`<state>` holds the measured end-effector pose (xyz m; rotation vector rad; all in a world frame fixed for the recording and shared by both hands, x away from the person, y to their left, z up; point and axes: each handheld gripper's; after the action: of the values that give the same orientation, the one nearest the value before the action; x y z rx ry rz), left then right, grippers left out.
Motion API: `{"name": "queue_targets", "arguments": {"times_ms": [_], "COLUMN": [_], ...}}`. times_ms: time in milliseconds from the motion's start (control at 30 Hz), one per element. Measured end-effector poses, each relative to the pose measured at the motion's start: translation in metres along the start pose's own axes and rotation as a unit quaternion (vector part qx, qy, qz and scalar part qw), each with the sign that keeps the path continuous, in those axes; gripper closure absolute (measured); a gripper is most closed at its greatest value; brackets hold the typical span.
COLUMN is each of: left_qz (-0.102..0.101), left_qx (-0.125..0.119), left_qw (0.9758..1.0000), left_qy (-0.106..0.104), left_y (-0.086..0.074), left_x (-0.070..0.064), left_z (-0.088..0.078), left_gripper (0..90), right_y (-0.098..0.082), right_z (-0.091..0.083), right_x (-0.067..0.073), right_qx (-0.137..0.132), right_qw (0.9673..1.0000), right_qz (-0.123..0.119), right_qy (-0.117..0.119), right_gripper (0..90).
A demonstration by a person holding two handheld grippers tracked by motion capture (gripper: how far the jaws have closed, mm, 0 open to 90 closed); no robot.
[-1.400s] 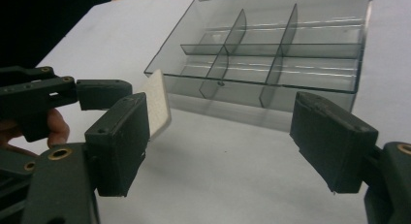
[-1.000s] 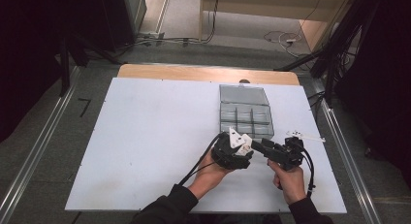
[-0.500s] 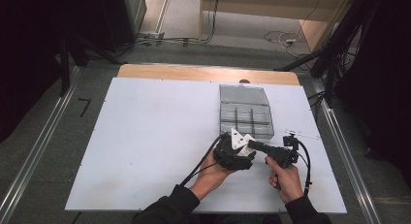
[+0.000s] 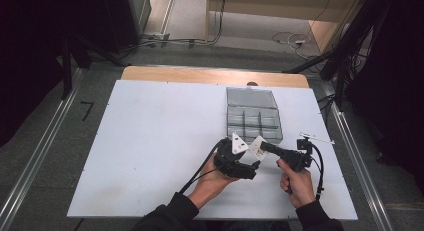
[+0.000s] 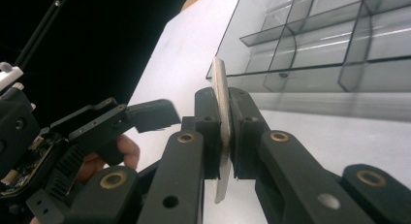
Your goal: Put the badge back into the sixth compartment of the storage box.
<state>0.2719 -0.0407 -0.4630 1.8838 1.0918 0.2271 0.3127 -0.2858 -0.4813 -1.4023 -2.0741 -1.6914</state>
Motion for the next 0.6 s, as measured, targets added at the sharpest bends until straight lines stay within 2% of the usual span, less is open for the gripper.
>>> {"name": "queue_targets", "arguments": {"times_ms": [200,400,600], "left_qz": [-0.015,-0.025,-0.031], "left_qx": [-0.004,-0.011,-0.014], "left_qw": [0.9998,0.9995,0.9989], "left_qy": [0.016,0.018,0.031], "left_y": [-0.005,-0.007,-0.011], "left_x": [0.015,0.026,0.039], "left_z": [-0.011,-0.022,-0.034], "left_gripper": [17.2,17.0,17.0], "right_y": [0.002,0.006,0.009], "right_z": [0.000,0.001,0.002], "right_x": [-0.001,-0.002,-0.002], "right_qx": [-0.003,-0.008,-0.011], "right_qw": [1.0000,1.0000,0.9999], "right_qz": [0.000,-0.004,-0.007], "right_qy": [-0.001,-0.003,-0.001], "right_gripper": [81.7,81.6,81.6]}}
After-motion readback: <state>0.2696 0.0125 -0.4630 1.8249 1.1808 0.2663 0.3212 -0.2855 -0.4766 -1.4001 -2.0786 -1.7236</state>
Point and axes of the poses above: each handheld gripper's, and its own axes: z roughly forward along the jaws, y roughly out of its top, x roughly to its left, and after that the axes turned 11 degrees about -z, right-handed
